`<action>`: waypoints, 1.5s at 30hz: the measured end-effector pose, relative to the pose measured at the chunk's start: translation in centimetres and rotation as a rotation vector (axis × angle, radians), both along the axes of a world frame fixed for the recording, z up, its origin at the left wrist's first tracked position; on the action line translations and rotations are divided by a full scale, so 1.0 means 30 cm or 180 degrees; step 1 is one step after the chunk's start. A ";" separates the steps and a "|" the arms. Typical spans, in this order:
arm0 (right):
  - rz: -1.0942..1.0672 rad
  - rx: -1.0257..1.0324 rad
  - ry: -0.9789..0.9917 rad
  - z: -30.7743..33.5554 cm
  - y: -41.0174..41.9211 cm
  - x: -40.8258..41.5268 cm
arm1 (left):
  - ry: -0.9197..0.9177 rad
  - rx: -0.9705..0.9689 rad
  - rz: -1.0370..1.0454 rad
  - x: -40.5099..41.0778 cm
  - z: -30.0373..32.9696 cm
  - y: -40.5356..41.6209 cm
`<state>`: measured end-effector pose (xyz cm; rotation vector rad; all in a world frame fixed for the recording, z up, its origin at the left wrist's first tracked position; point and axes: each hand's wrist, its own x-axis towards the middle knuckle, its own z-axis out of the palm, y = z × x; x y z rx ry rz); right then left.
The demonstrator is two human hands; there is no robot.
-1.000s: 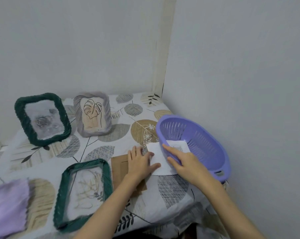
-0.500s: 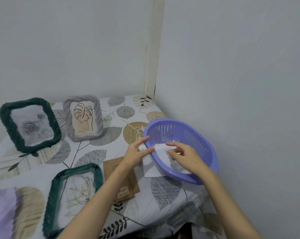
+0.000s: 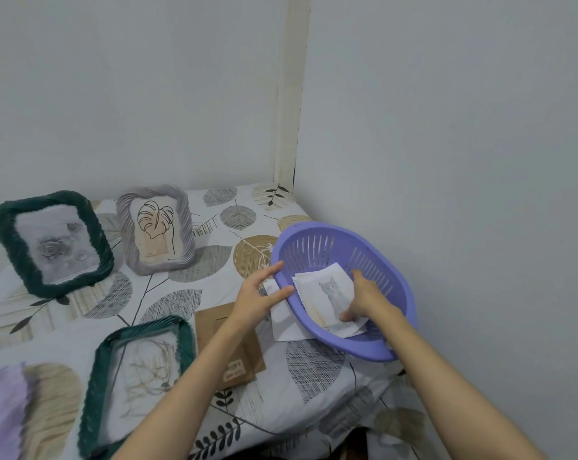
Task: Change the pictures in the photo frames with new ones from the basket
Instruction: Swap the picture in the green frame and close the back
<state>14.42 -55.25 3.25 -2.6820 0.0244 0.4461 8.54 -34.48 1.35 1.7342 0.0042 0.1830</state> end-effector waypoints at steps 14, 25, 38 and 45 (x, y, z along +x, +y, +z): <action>-0.0086 0.0882 -0.1046 0.018 -0.016 0.004 | 0.0164 0.0140 -0.0078 0.012 -0.001 0.007; 0.0590 0.1462 -0.2198 0.149 0.244 -0.209 | -0.0236 -0.0921 -0.0292 -0.202 0.219 0.044; 0.1430 0.1743 -0.1368 0.126 0.542 -0.453 | -0.0098 -0.1874 0.0457 -0.412 0.191 0.310; 0.1306 0.2759 -0.0055 0.086 0.653 -0.472 | -0.0070 -0.1281 0.0929 -0.511 0.117 0.487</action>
